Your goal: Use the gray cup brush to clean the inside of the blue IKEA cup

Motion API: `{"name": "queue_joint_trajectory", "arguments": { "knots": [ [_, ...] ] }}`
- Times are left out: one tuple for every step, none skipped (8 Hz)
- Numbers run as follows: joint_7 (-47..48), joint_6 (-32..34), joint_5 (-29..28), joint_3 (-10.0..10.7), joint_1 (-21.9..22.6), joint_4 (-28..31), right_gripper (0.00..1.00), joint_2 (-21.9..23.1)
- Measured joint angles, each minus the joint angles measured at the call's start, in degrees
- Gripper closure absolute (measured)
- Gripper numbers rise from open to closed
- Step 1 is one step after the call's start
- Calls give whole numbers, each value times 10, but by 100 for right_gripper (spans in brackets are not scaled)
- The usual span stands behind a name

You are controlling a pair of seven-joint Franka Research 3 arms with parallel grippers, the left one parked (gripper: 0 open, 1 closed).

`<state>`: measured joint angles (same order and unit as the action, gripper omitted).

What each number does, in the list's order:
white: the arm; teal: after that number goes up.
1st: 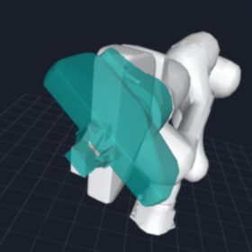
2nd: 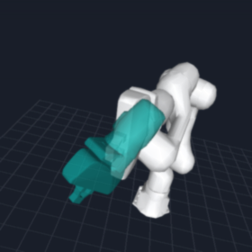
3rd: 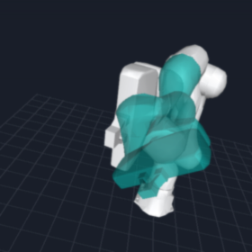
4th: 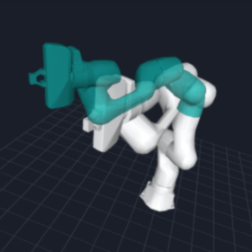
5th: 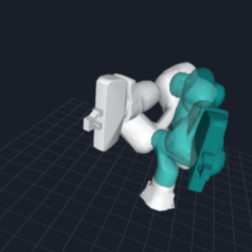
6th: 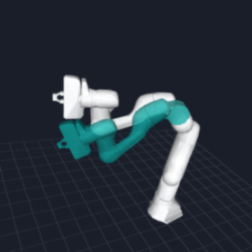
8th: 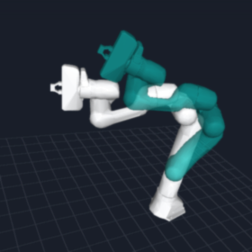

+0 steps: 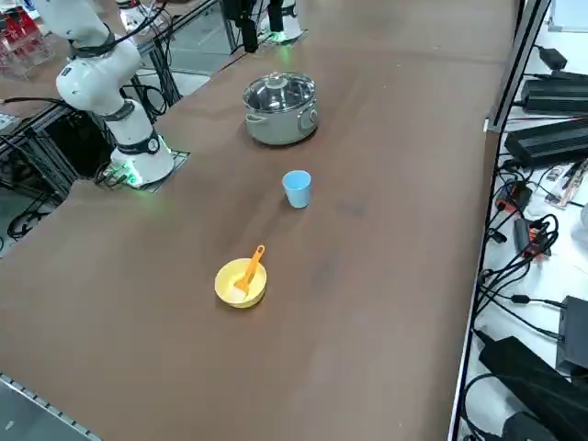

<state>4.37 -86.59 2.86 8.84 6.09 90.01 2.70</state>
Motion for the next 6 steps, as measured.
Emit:
{"name": "queue_joint_trajectory", "arguments": {
  "knots": [
    [1,1,5,-1,0,0,0,-2],
    [1,4,7,-2,0,0,0,-5],
    [1,4,15,-3,1,0,0,-10],
    [1,4,37,-5,1,0,0,-16],
    [1,4,58,-6,3,0,0,-24],
    [1,5,68,-6,3,0,0,-34]
  ]
}}
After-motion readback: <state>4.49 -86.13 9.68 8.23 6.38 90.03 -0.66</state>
